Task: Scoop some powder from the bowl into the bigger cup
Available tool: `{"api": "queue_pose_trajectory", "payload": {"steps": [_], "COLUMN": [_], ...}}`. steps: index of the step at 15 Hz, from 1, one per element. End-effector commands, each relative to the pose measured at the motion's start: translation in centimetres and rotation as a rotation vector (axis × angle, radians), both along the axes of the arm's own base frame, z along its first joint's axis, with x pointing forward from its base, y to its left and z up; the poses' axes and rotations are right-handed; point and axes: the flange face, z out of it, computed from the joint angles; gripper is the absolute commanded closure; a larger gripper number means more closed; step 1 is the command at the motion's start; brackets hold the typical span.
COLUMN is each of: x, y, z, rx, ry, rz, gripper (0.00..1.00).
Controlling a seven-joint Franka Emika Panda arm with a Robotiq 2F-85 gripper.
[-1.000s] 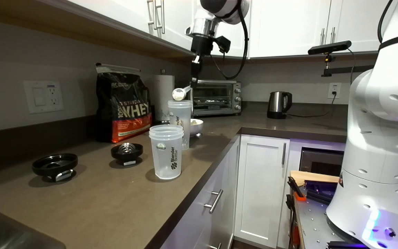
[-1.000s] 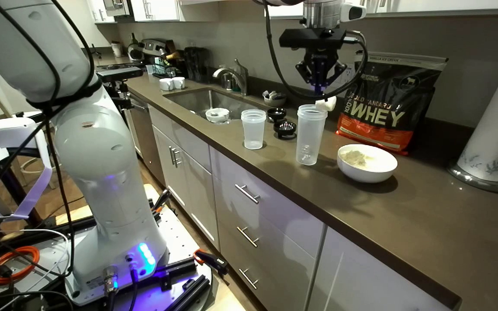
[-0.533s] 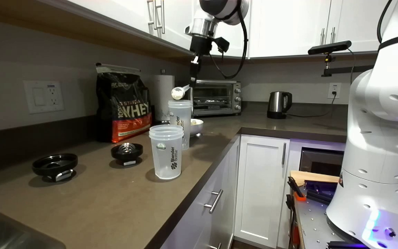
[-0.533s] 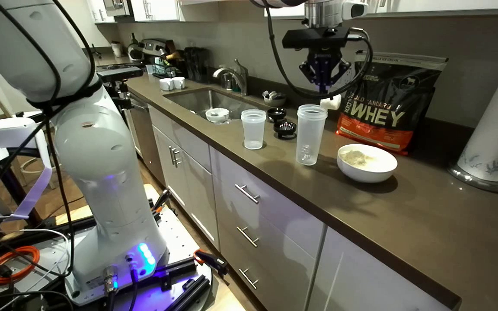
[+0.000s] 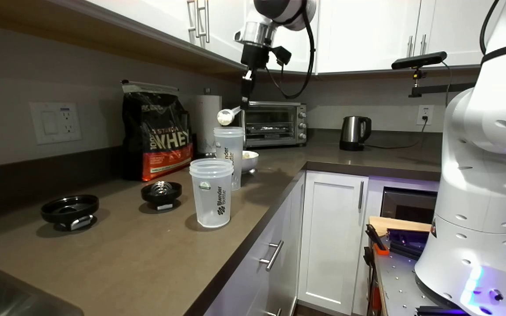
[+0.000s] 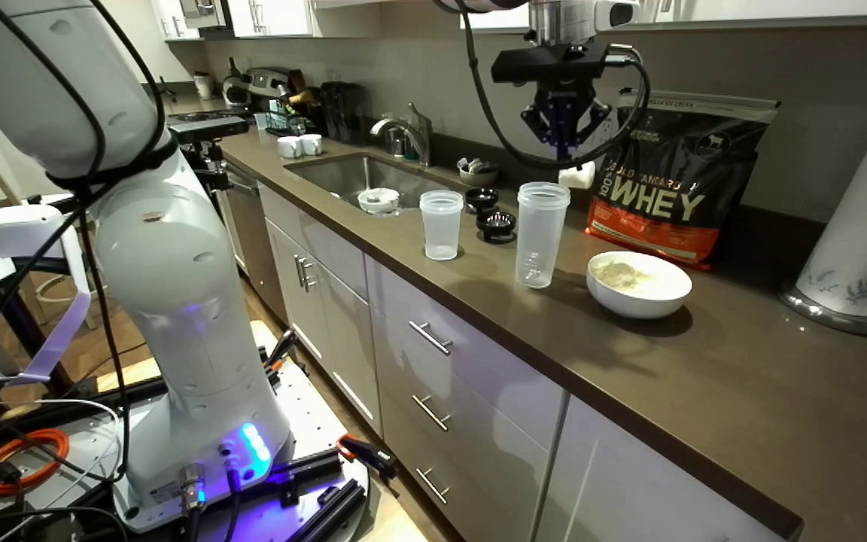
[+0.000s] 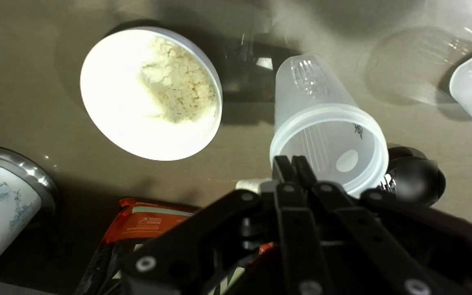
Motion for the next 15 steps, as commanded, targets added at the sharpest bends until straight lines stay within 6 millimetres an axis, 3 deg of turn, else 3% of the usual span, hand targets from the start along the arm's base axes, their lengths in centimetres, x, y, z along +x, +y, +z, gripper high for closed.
{"api": "queue_pose_trajectory", "payload": {"steps": [1, 15], "x": [-0.7, -3.3], "y": [0.7, 2.6], "z": [0.5, 0.9], "rx": [-0.035, -0.084], "ry": [-0.022, -0.047], "rz": [-0.009, -0.007], "gripper": [0.99, 0.99]}}
